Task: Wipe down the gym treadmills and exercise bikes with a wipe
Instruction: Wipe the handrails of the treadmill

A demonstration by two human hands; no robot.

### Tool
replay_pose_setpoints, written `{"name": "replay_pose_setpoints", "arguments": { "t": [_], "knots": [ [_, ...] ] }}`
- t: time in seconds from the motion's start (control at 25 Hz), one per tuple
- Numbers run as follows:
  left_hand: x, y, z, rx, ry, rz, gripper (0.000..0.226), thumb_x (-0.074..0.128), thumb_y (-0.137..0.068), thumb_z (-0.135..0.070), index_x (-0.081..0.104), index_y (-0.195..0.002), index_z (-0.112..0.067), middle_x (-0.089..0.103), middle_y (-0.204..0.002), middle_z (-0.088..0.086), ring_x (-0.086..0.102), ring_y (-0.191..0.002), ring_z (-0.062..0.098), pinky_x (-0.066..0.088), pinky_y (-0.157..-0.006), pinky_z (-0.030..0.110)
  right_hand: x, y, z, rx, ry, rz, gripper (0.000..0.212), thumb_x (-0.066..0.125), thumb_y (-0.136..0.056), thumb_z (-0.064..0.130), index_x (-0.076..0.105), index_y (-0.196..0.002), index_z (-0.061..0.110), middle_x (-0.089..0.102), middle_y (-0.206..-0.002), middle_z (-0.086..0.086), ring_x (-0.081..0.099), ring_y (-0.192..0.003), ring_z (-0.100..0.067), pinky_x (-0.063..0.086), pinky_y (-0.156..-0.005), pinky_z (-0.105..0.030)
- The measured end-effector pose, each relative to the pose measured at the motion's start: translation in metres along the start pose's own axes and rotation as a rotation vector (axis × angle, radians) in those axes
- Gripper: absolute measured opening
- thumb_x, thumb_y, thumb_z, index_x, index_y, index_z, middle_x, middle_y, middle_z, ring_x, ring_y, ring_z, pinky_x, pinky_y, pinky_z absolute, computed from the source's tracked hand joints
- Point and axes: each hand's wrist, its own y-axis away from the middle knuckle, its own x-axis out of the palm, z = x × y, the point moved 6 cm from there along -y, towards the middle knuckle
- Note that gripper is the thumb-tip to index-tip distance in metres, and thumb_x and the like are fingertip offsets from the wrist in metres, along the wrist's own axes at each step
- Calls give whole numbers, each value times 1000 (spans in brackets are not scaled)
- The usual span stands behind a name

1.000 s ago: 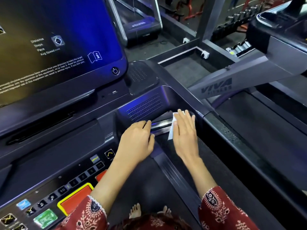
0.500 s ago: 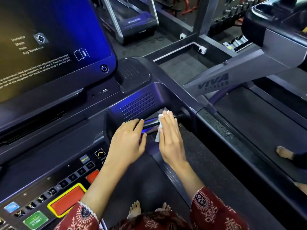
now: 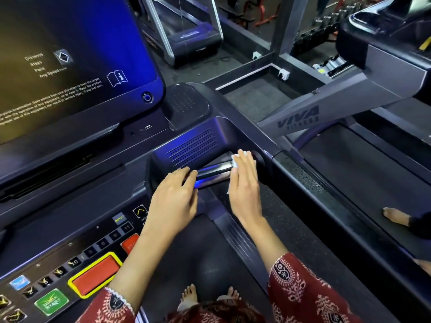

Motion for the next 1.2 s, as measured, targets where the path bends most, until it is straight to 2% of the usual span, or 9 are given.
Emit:
{"name": "replay_pose_setpoints", "arguments": {
  "t": [0.12, 0.28, 0.44, 0.48, 0.64, 0.8, 0.84, 1.0, 1.2],
  "knots": [
    [-1, 0, 1, 13, -8, -10, 40, 78, -64, 2, 67, -103, 8, 66, -102, 23, 66, -86, 39, 55, -72, 43, 1, 10, 13, -217, 10, 87, 47, 24, -106, 21, 51, -130, -9, 49, -139, -22, 35, -136, -32, 26, -114, -44],
    [-2, 3, 2, 13, -24, -32, 35, 74, -69, 3, 67, -103, 9, 66, -102, 23, 65, -84, 39, 55, -71, 42, -5, 1, -6, 60, -58, -35, 51, 24, -105, 25, 51, -129, -11, 48, -138, -25, 33, -136, -31, 31, -108, -50],
    [-5, 5, 3, 73, -63, -69, 30, 54, -79, -7, 67, -101, 9, 65, -100, 24, 63, -80, 39, 54, -72, 40, 6, 9, 29, -279, 12, 123, 49, 24, -105, 24, 55, -127, -7, 53, -135, -21, 43, -132, -35, 29, -111, -46],
    [-6, 6, 4, 82, -77, -77, 29, 55, -78, -5, 67, -101, 9, 65, -99, 24, 64, -81, 39, 54, -75, 43, 4, 8, 24, -287, 18, 114, 49, 25, -105, 24, 55, -128, -7, 53, -135, -21, 43, -131, -34, 29, -112, -44],
    [-13, 14, 10, 80, -160, -98, 29, 66, -71, 1, 67, -99, 8, 65, -97, 23, 64, -88, 38, 43, -93, 53, 8, 8, 21, -44, -26, 24, 51, 22, -105, 25, 52, -128, -9, 50, -138, -22, 36, -136, -34, 24, -113, -47],
    [-25, 19, 17, 86, -193, -128, 33, 61, -70, -5, 67, -99, 8, 66, -99, 23, 60, -97, 39, 28, -102, 50, 30, 29, 78, -396, -48, 200, 44, 26, -103, 14, 52, -130, -8, 51, -138, -21, 39, -134, -34, 25, -115, -45],
    [-29, 21, 20, 68, -187, -141, 33, 60, -72, -6, 67, -101, 8, 66, -101, 24, 61, -99, 40, 28, -102, 49, 28, 27, 77, -417, -41, 209, 46, 23, -104, 17, 53, -130, -7, 51, -138, -20, 41, -133, -34, 25, -115, -44],
    [-45, 31, 33, -30, -159, -166, 40, 48, -84, -18, 66, -107, 9, 64, -108, 25, 61, -104, 42, 36, -102, 49, 24, 19, 70, -186, -4, 99, 55, 18, -105, 27, 56, -124, -9, 55, -132, -22, 45, -129, -37, 24, -112, -46],
    [-51, 35, 44, -79, -110, -143, 44, 45, -86, -25, 66, -107, 7, 65, -107, 23, 63, -98, 39, 49, -91, 50, 42, 24, 114, -501, 32, 215, 43, 31, -102, 19, 65, -113, -6, 66, -113, -18, 60, -110, -34, 30, -109, -43]
  ]
}}
